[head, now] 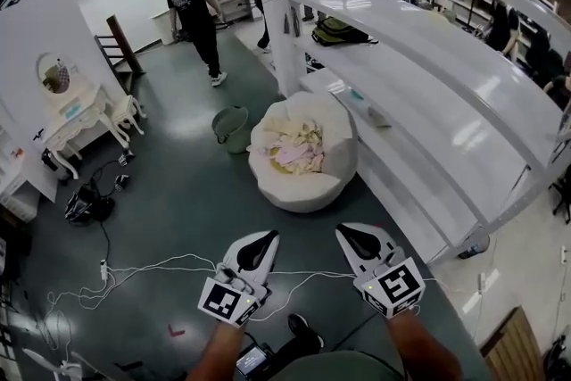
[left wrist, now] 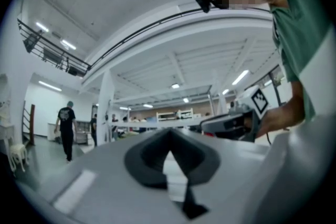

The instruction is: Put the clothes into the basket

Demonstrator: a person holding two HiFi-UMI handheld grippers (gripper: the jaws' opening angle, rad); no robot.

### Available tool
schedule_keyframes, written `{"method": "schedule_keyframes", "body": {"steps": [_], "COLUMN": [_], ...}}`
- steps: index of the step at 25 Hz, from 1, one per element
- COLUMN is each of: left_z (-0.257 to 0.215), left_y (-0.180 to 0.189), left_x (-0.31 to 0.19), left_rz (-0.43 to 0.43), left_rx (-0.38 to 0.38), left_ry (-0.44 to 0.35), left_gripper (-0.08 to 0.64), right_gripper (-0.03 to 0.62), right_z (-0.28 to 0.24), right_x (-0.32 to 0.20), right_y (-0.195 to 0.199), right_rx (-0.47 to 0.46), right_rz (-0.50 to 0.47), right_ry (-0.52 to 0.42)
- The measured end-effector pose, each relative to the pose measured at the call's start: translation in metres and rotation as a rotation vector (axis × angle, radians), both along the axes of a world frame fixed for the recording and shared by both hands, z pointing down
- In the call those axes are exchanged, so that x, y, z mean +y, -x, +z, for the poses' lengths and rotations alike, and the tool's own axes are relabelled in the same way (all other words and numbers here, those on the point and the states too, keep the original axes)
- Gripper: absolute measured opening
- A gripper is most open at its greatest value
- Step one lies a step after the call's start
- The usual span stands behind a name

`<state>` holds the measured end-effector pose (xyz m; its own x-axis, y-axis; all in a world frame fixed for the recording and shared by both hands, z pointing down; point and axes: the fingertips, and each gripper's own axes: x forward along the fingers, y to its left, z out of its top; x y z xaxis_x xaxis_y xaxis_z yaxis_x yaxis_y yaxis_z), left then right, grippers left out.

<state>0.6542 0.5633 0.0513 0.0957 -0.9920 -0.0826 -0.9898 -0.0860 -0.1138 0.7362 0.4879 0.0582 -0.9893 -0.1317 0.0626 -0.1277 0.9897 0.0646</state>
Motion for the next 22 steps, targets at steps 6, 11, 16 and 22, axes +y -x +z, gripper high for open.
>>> {"method": "schedule_keyframes", "body": {"steps": [6,11,16,22], "left_z": [0.003,0.002,0.008,0.018], "left_y": [0.079,0.125,0.174,0.239], "left_x": [-0.030,-0.057,-0.101,-0.170], "left_rz": [0.046,0.059,0.053,0.030], "left_rx": [0.006,0.018,0.027,0.005], "left_ry": [0.013,0.019,0.034,0.079], "left_gripper": [0.002,0.002,0.002,0.002], "right_gripper": [0.006,0.006,0.006,0.006], "right_z": [0.001,0.002,0.011,0.027], "right_x": [-0.027,-0.055,-0.101,-0.168], "right_y": [0.077,0.120,0.173,0.247], "right_rx": [0.003,0.015,0.013,-0.003], "right_rz": [0.039,0.057,0.054,0.017], "right_ry": [0.004,0.007,0.029,0.058]}}
